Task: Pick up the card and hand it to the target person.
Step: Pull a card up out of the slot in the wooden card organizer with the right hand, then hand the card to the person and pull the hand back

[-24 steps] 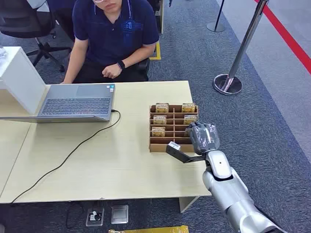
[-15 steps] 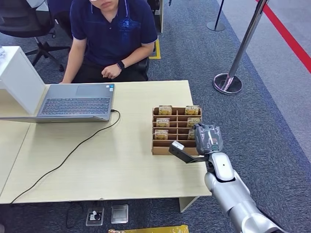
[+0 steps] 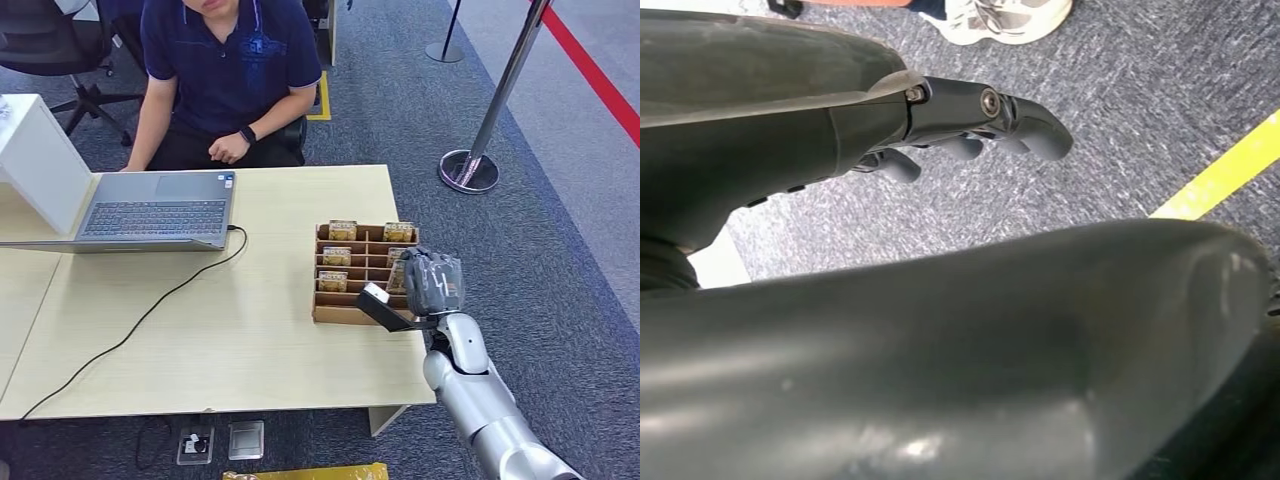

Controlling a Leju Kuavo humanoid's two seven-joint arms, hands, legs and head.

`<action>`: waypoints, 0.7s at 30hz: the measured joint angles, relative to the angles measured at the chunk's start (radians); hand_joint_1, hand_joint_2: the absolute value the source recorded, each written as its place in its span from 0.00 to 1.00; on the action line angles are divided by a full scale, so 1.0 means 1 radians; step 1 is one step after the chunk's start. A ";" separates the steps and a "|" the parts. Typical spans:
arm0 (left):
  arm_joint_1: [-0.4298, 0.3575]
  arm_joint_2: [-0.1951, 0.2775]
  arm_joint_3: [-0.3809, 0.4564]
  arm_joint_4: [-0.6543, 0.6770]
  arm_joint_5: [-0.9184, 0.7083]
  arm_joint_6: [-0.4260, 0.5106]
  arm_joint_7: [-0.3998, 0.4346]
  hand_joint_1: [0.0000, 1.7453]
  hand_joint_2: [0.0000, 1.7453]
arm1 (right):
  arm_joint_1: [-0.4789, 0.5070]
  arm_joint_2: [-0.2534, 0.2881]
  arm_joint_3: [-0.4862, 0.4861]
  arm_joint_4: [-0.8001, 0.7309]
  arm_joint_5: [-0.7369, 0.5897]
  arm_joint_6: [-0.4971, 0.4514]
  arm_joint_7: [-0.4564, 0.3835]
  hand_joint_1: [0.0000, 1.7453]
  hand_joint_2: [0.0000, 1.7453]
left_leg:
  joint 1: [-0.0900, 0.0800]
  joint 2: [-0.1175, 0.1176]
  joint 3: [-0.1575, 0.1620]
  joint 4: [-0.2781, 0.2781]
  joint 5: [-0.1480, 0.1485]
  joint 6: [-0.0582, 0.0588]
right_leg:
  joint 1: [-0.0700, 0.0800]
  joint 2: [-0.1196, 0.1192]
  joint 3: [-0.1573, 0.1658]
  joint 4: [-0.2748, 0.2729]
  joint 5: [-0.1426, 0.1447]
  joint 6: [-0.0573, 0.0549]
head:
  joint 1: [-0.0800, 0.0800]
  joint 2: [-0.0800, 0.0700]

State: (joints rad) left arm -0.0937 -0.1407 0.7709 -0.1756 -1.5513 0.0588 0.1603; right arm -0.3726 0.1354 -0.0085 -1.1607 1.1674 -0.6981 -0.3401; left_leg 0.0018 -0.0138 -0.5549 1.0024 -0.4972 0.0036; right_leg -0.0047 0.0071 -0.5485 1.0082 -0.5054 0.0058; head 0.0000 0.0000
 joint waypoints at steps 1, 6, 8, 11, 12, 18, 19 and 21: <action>-0.003 0.000 -0.002 0.000 -0.004 -0.001 0.002 0.00 0.00 | -0.022 0.037 -0.033 -0.023 0.005 0.000 -0.045 1.00 1.00 | 0.000 0.001 -0.001 0.000 0.000 0.000 | 0.000 0.001 -0.002 0.001 0.000 0.000 | 0.000 0.000; -0.013 0.000 -0.010 0.001 -0.015 0.000 0.003 0.00 0.00 | -0.092 0.121 -0.067 -0.068 0.007 0.000 -0.124 1.00 1.00 | 0.000 0.002 -0.004 0.000 0.001 -0.001 | 0.000 0.002 -0.006 0.002 0.001 -0.001 | 0.000 0.000; -0.020 0.000 -0.022 0.001 -0.019 -0.003 0.004 0.00 0.00 | -0.123 0.156 -0.084 -0.072 0.007 0.000 -0.151 1.00 1.00 | 0.000 0.000 -0.004 0.000 0.001 -0.001 | 0.000 0.001 -0.005 0.002 0.001 -0.001 | 0.000 0.000; -0.032 0.000 -0.047 0.002 -0.020 -0.010 0.013 0.00 0.00 | -0.185 0.203 -0.102 -0.053 0.038 0.000 -0.155 1.00 1.00 | 0.000 0.001 -0.004 0.000 0.001 -0.001 | 0.000 0.001 -0.005 0.002 0.001 -0.001 | 0.000 0.000; -0.036 -0.001 -0.062 0.003 -0.020 -0.013 0.017 0.00 0.00 | -0.206 0.211 -0.107 -0.053 0.053 0.000 -0.144 1.00 1.00 | 0.000 0.001 -0.004 0.000 0.001 -0.001 | 0.000 0.001 -0.005 0.002 0.001 -0.001 | 0.000 0.000; -0.053 -0.005 -0.127 0.005 -0.019 -0.026 0.033 0.00 0.00 | -0.289 0.214 -0.151 -0.024 0.127 0.000 -0.091 1.00 1.00 | 0.001 -0.001 -0.004 0.000 0.002 -0.001 | 0.000 -0.002 -0.005 0.001 0.001 -0.001 | 0.000 0.000; -0.055 -0.005 -0.133 0.005 -0.019 -0.027 0.033 0.00 0.00 | -0.299 0.214 -0.161 -0.014 0.140 0.000 -0.087 1.00 1.00 | 0.001 -0.002 -0.004 0.000 0.003 -0.001 | 0.001 -0.002 -0.004 0.001 0.001 -0.001 | 0.000 0.000; -0.057 -0.007 -0.136 0.002 -0.017 -0.032 0.035 0.00 0.00 | -0.310 0.214 -0.165 0.005 0.159 0.000 -0.076 1.00 1.00 | 0.001 -0.002 -0.004 0.000 0.002 -0.001 | 0.001 -0.002 -0.004 0.001 0.001 -0.001 | 0.000 0.000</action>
State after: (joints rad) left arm -0.1508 -0.1476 0.6346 -0.1737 -1.5684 0.0270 0.1957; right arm -0.6827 0.3491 -0.1739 -1.1560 1.3268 -0.6981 -0.4162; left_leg 0.0024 -0.0158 -0.5589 1.0023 -0.4949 0.0025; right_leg -0.0041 0.0050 -0.5524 1.0094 -0.5043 0.0050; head 0.0000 0.0000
